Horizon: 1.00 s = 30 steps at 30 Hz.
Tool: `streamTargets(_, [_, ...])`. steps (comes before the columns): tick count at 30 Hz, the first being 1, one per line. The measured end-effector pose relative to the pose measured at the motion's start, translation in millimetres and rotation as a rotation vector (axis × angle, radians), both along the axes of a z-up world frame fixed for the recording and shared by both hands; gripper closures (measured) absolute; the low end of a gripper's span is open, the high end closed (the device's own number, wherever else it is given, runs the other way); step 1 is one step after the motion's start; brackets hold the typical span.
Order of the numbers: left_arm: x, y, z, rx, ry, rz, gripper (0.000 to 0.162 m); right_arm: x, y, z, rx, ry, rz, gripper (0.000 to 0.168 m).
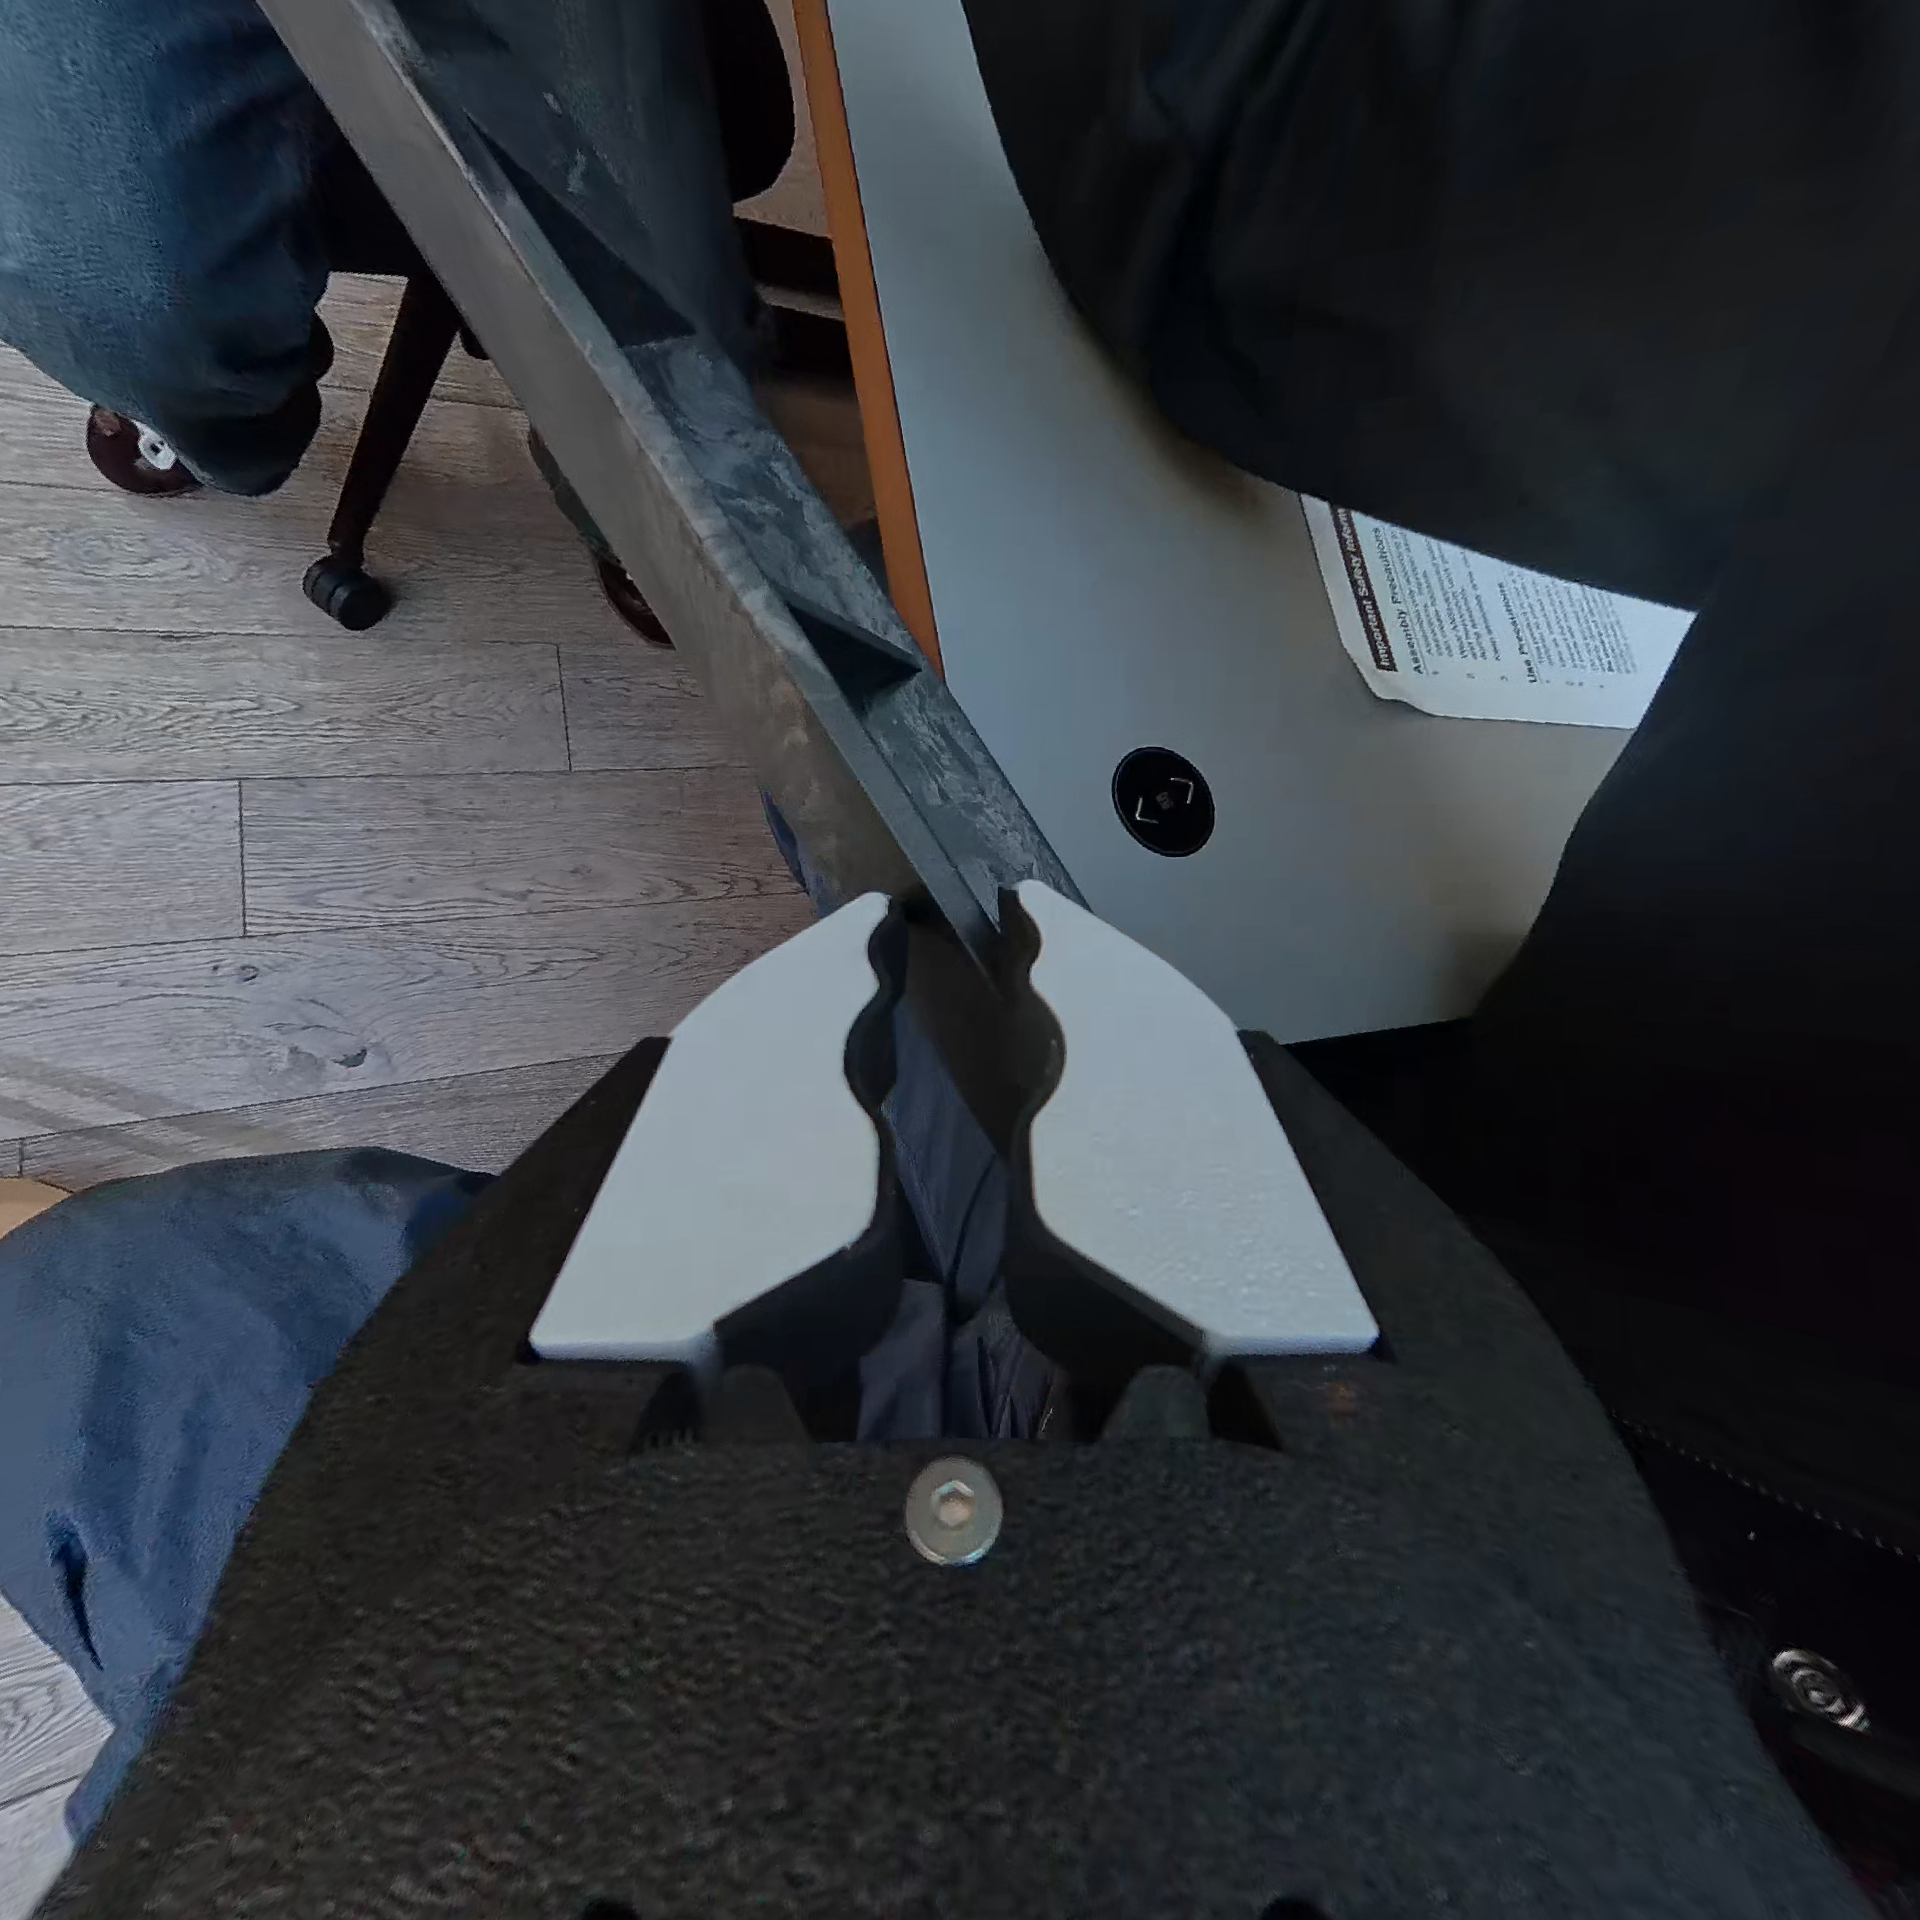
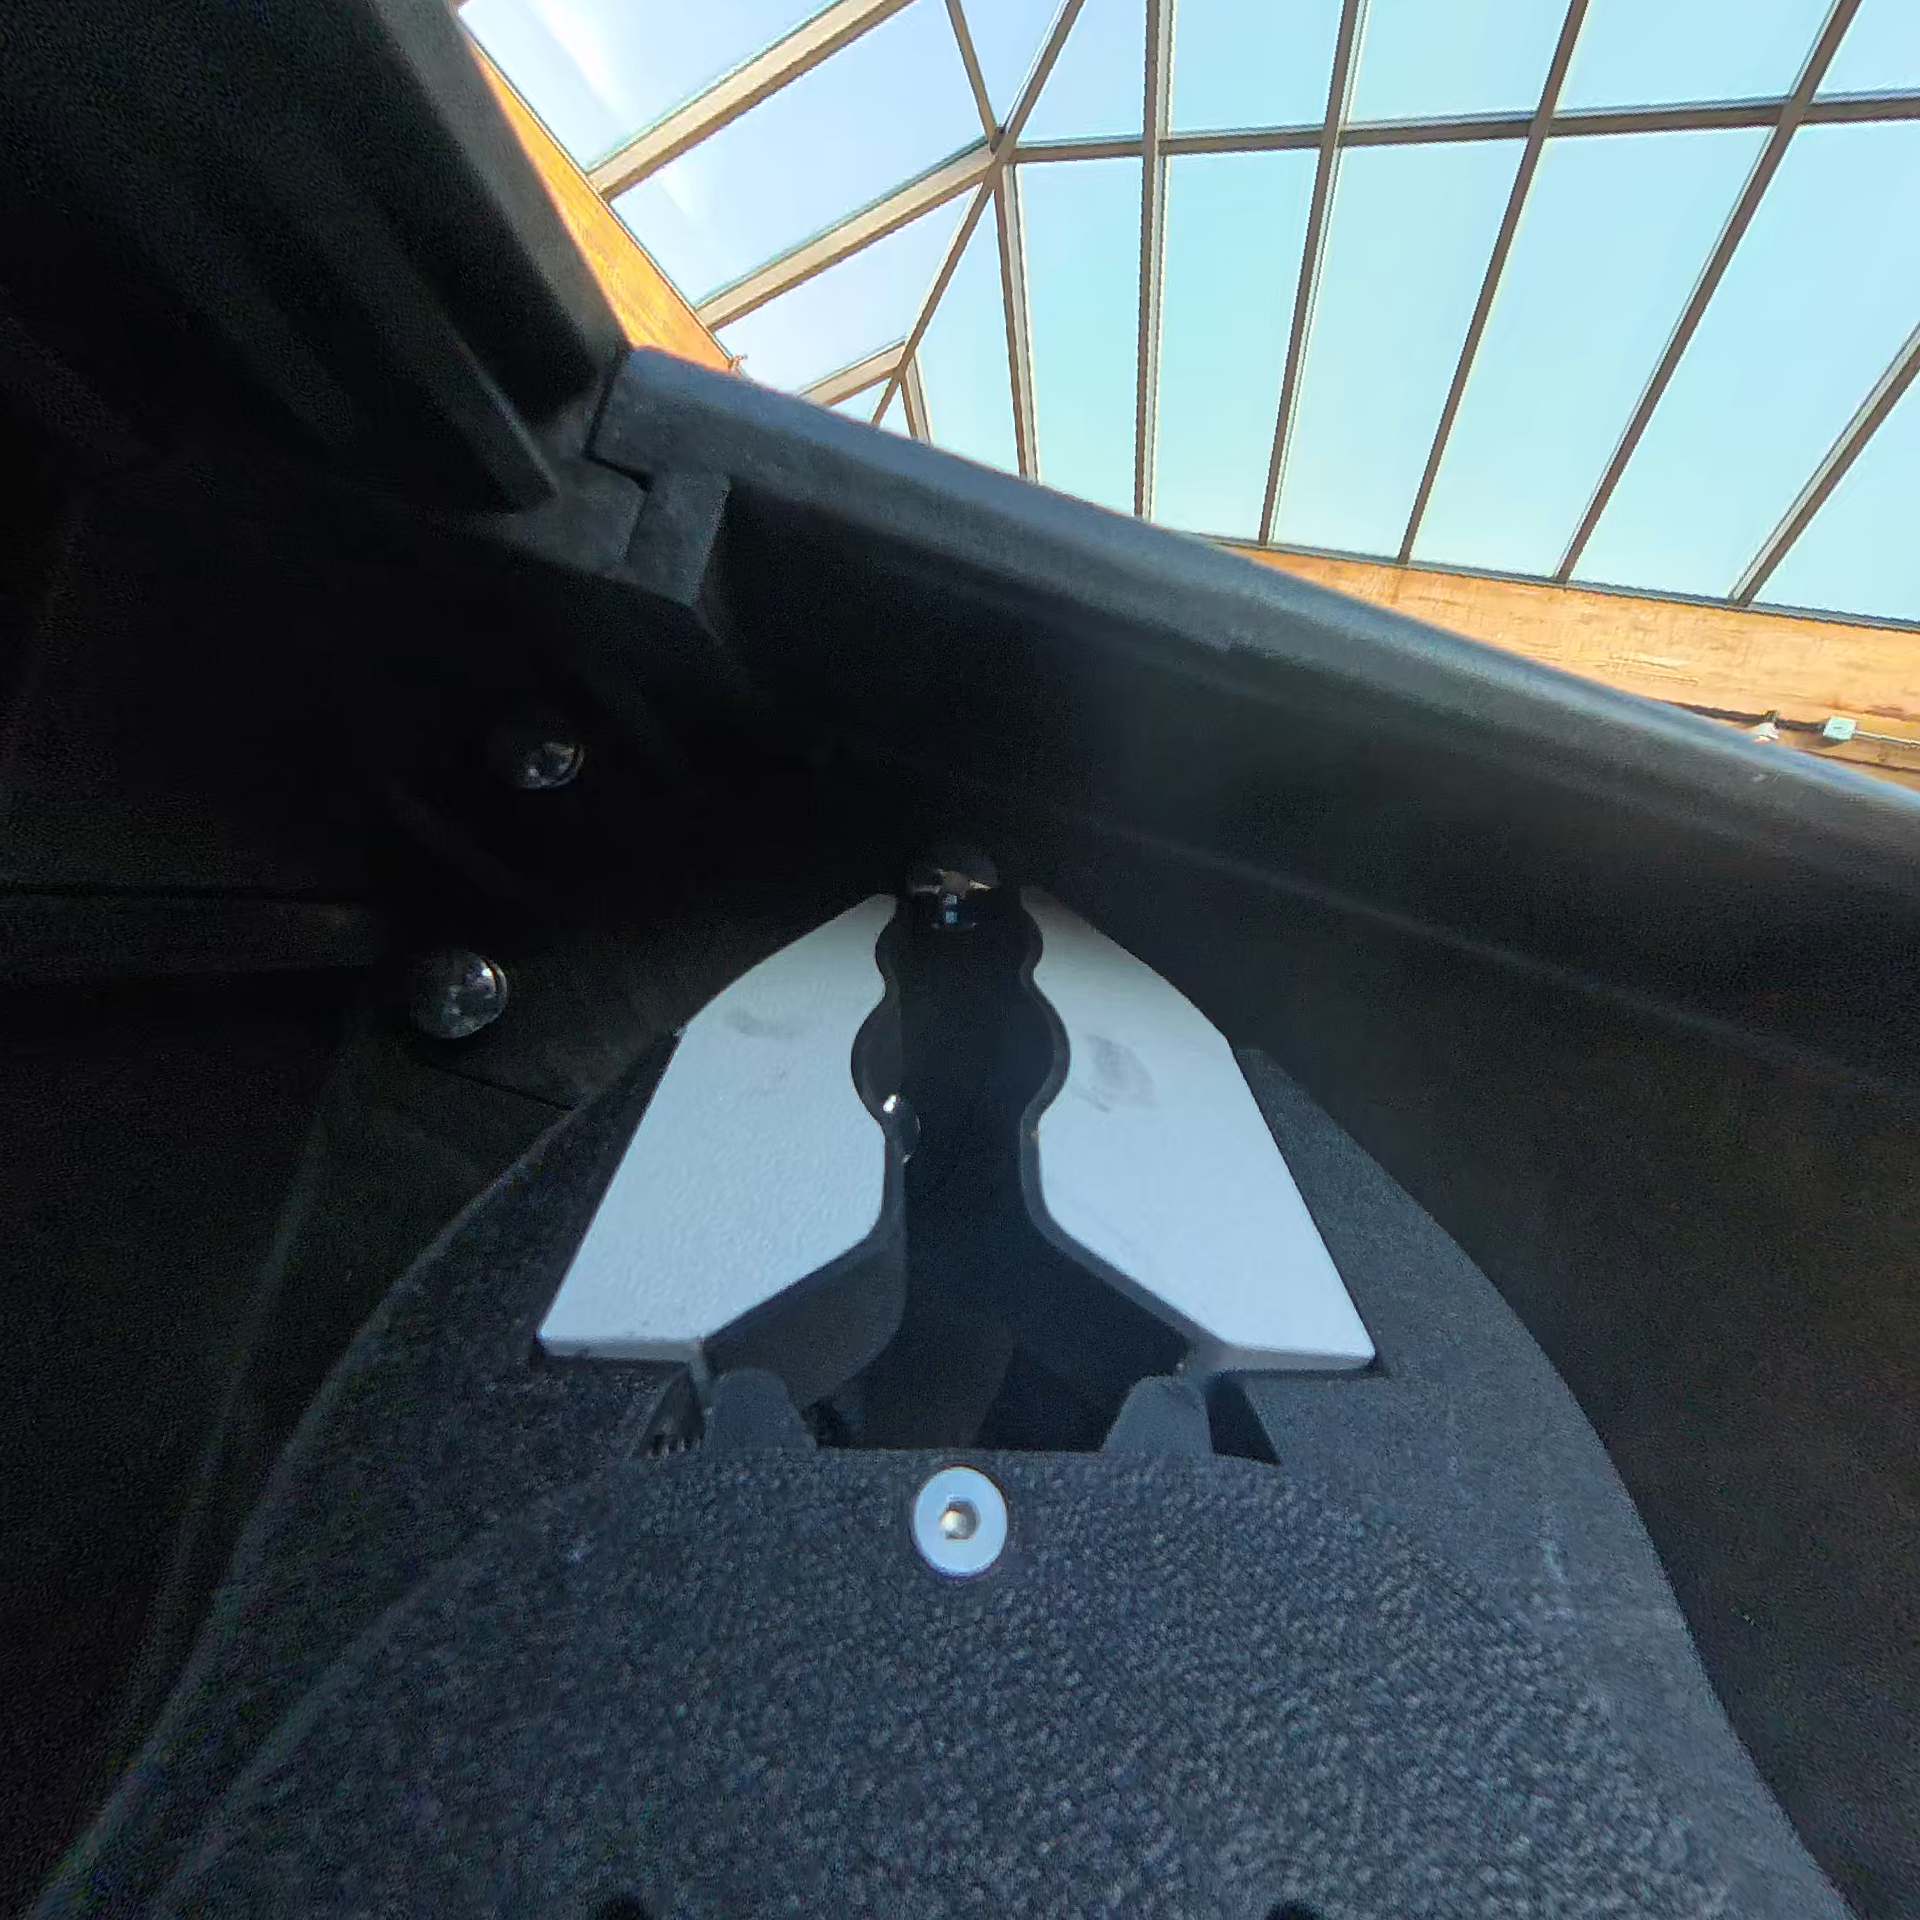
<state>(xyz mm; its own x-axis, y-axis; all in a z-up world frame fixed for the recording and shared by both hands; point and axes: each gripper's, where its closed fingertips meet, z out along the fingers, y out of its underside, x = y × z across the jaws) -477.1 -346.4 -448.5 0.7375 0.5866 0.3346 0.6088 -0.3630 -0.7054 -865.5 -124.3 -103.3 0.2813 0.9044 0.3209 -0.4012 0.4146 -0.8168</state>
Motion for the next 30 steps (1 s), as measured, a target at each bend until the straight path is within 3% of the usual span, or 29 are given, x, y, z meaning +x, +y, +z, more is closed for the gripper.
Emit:
streamTargets(16, [2.0,2.1,-1.2,-0.127,0.098,-0.046,0.145,-4.5,-0.5,-1.2,-0.011,-0.028,0.083,0.155])
streamTargets(30, [1.6,2.5,-1.0,-0.108,0.093,-0.042,0.145,-3.9,0.8,-6.9,0.005,-0.042,0.06,0.161])
